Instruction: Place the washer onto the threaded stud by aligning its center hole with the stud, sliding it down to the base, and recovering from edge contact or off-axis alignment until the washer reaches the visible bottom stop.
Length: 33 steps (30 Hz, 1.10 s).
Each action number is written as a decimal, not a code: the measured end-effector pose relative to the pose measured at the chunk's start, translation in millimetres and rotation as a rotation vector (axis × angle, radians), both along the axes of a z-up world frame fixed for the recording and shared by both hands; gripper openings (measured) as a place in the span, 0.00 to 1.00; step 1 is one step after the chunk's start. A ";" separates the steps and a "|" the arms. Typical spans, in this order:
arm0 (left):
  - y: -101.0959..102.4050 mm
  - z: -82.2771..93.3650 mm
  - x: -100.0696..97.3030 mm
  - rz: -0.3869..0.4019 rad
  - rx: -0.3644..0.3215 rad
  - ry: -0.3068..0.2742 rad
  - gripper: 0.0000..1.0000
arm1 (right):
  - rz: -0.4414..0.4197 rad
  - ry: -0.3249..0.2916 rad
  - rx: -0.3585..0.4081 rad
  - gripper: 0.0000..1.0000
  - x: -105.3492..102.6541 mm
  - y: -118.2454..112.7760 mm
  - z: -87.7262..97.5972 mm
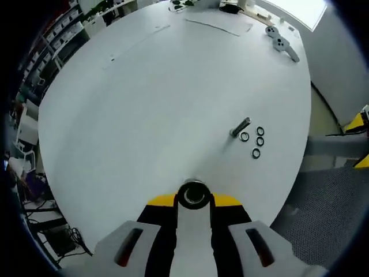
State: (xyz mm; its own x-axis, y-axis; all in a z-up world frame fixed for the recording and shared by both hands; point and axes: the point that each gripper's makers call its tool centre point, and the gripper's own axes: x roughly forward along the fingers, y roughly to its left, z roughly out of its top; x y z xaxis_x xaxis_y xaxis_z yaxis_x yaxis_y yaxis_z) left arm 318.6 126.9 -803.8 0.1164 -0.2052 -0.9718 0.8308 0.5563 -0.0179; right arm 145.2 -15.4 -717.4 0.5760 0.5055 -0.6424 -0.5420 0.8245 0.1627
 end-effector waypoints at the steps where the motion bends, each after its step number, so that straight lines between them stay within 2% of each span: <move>1: -0.8 -1.6 -1.0 -0.007 0.004 0.002 0.19 | 0.000 0.000 0.000 0.35 0.0 0.0 0.1; 11: -3.4 -20.4 -5.4 -0.042 0.046 0.007 0.19 | -0.004 0.002 -0.004 0.35 0.1 -1.1 -0.9; 21: -4.2 -35.5 -12.3 -0.043 0.065 0.005 0.19 | -0.006 0.009 -0.009 0.34 -0.2 -1.7 -2.3; 27: -3.9 -41.0 -12.6 -0.059 0.072 -0.006 0.19 | -0.008 0.012 -0.010 0.34 -0.4 -2.0 -2.8; 33: -3.0 -42.0 -8.8 -0.025 0.051 -0.007 0.20 | -0.008 0.014 -0.012 0.34 -0.3 -2.4 -3.4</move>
